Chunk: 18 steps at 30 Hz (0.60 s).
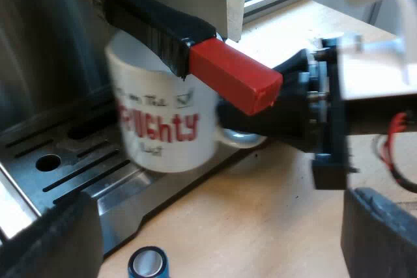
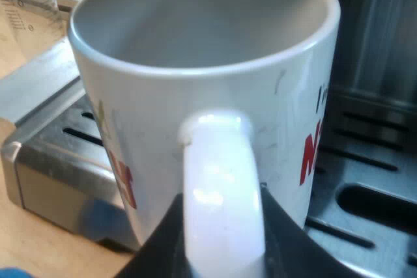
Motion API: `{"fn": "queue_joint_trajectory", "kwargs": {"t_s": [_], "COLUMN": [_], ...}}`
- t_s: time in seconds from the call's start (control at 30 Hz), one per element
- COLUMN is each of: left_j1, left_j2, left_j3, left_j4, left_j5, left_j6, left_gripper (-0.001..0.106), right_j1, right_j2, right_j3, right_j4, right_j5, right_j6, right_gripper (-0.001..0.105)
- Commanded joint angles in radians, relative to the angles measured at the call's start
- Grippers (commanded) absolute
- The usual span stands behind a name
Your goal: Remove mug from coffee machine
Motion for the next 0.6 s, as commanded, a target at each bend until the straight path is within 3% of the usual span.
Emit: {"fn": "queue_joint_trajectory", "kwargs": {"t_s": [0.03,0.1,0.17,0.3,0.37,0.6], "left_j1": [-0.004,-0.004,-0.004,-0.004,-0.004,-0.006], "left_j2": [0.0,0.0,0.0,0.0,0.0,0.0], "left_j3": [-0.006,-0.006,-0.017,-0.017,-0.017,-0.071], "left_j4": [-0.02,-0.02,-0.04,-0.057,-0.057,-0.007], "left_j5": [0.014,0.014,0.017,0.126,0.148,0.163], "left_j6": [-0.001,-0.001,-0.001,-0.003,-0.01,-0.037], "left_gripper": [0.077,0.077,0.077,0.077,0.077,0.077], "right_j1": [0.01,0.022,0.075,0.124,0.133,0.162], "right_j2": [-0.041,-0.066,-0.197,-0.348,-0.394,-0.567], "right_j3": [0.003,0.018,0.056,0.058,0.058,0.058], "right_j4": [-0.037,-0.023,0.166,0.391,0.461,0.691], "right_j5": [0.034,0.05,0.068,0.083,0.093,0.151], "right_j6": [-0.005,-0.005,0.009,0.064,0.076,0.088], "right_gripper": [0.0,0.0,0.0,0.0,0.0,0.0]}}
